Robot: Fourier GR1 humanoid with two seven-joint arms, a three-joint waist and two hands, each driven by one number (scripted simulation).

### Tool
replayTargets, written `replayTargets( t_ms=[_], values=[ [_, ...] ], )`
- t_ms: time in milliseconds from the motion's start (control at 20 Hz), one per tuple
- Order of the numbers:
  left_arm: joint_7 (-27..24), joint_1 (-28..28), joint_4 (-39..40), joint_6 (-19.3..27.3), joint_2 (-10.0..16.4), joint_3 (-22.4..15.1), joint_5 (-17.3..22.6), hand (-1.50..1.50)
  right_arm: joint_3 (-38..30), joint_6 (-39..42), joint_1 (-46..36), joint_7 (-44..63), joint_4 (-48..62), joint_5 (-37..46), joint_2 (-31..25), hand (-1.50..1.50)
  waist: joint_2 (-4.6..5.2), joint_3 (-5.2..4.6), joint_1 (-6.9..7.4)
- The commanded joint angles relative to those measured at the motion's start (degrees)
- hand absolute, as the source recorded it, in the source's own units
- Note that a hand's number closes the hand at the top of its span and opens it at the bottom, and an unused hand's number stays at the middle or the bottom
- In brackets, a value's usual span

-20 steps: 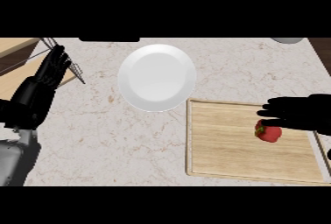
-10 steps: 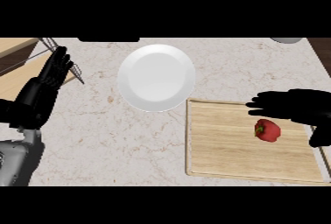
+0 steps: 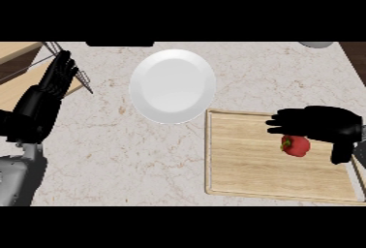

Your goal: Pick the bell pepper from the tray and place it in the plate

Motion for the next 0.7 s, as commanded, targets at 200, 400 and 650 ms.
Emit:
replayTargets(
  t_ms=[200,400,650],
  values=[
    [1.2,3.1,-3.4,-1.7,-1.5,0.8,-0.5,0.0,0.4,-1.1,0.0,1.4,5.9,9.2,8.2,-1.5,-0.05,0.0,0.02],
    [-0.8,0.8,-0.4,-0.9,-1.8,1.1,-2.6,0.0,-3.6,-2.7,0.4,-5.4,6.2,3.5,10.4,1.5,0.0,0.0,-0.44],
    [0.5,-0.4,-0.9,-1.3,-2.2,0.3,-2.5,0.0,-13.8,-9.0,-4.4,4.5,18.9,2.7,12.1,1.5,0.76,0.14,0.89]
  ],
)
